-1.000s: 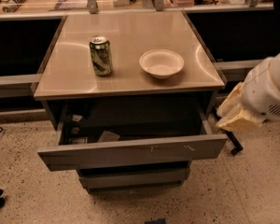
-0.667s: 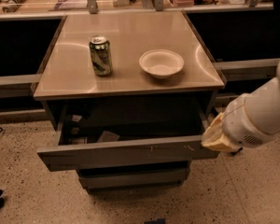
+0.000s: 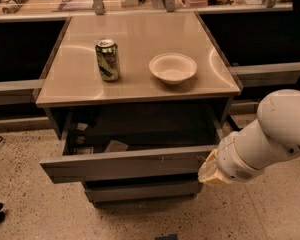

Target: Close top drawer

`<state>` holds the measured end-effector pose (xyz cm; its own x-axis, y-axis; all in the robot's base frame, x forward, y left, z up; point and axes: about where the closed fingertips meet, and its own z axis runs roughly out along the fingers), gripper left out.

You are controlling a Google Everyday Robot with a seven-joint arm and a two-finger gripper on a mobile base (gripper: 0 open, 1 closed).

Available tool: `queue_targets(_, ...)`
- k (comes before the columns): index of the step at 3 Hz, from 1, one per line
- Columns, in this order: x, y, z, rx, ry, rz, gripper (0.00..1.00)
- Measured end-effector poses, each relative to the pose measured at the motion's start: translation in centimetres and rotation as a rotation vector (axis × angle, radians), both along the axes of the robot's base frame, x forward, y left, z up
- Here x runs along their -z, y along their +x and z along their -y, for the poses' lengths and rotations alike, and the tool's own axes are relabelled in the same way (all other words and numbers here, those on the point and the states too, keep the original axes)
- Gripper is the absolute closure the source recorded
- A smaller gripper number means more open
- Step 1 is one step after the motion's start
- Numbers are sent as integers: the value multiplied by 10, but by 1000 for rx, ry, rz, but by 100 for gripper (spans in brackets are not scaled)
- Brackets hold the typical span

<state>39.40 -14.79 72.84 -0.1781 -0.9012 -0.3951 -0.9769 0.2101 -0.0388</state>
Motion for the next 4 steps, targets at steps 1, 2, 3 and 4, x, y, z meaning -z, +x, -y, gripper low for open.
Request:
queue_targets(1,28,-4,-1,-38,30,-10,100)
queue_targets(2,67,-4,-5,-76,94,8,100)
queue_targets(3,99,10,-10,-102,183,73,100)
queue_targets(4,116,31,-17,-113,257,157,100)
